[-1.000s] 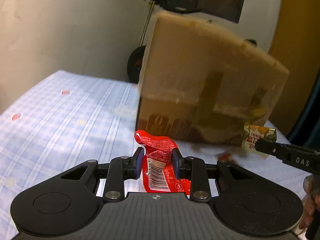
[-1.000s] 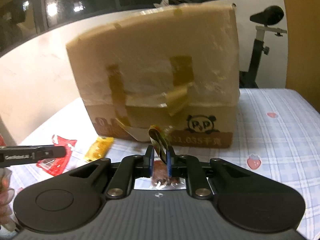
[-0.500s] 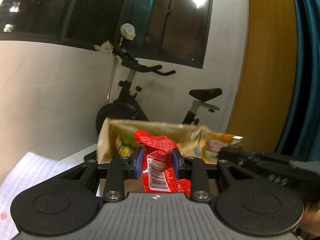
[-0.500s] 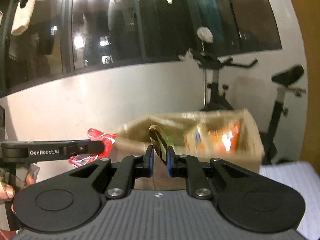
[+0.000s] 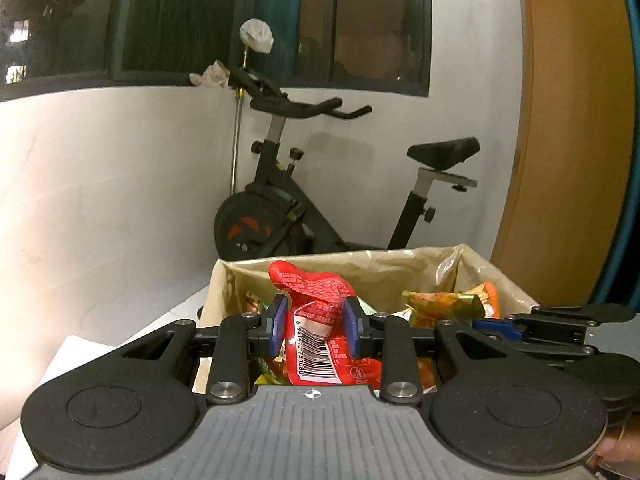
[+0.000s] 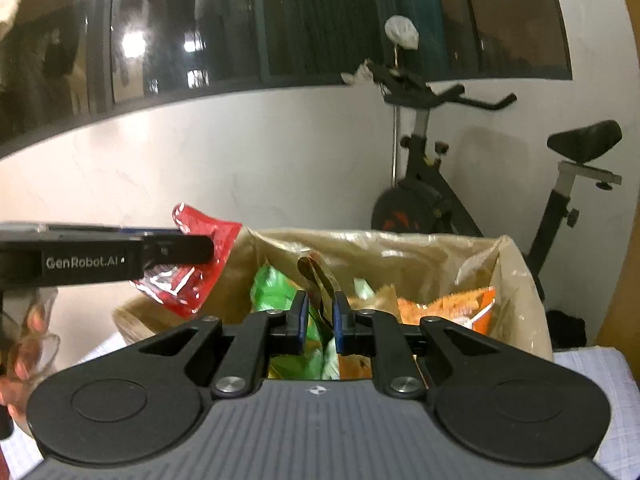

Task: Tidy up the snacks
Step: 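Open both tools to drop the red packet and gold pouch into the box, then move both tools back down to the yellow bar and brown jerky packet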

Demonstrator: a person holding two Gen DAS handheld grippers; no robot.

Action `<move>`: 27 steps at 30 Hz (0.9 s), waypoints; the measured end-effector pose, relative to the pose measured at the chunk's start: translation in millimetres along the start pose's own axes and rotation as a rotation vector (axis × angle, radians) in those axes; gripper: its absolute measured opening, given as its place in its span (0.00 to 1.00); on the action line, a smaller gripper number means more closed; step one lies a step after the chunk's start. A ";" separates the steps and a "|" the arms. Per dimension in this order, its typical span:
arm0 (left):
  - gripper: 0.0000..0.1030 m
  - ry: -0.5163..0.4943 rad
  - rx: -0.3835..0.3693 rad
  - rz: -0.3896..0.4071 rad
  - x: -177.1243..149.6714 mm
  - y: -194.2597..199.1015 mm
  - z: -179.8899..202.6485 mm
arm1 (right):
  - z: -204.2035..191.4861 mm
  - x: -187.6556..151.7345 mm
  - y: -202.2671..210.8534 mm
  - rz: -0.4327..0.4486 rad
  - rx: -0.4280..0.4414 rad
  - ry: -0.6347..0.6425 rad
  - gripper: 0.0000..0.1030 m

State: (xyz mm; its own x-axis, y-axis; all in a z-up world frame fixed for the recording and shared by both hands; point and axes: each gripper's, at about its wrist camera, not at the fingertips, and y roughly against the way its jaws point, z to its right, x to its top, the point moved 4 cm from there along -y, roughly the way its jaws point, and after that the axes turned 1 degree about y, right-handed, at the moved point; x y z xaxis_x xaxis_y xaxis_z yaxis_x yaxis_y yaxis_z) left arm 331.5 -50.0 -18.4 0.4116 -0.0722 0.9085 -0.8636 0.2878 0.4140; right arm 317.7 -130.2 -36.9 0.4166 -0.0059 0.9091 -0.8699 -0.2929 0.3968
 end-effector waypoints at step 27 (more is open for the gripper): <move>0.68 -0.003 0.023 0.060 -26.7 58.2 -24.4 | -5.2 -20.4 74.5 0.170 -0.056 0.020 0.53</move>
State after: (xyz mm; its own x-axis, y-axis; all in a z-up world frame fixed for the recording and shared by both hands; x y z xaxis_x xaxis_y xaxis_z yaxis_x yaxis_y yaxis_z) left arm 277.3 -8.0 -20.0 0.3578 -0.0587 0.9320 -0.8932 0.2695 0.3599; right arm 243.0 -146.9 -25.2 0.2570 -0.0314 0.9659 -0.9410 -0.2359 0.2427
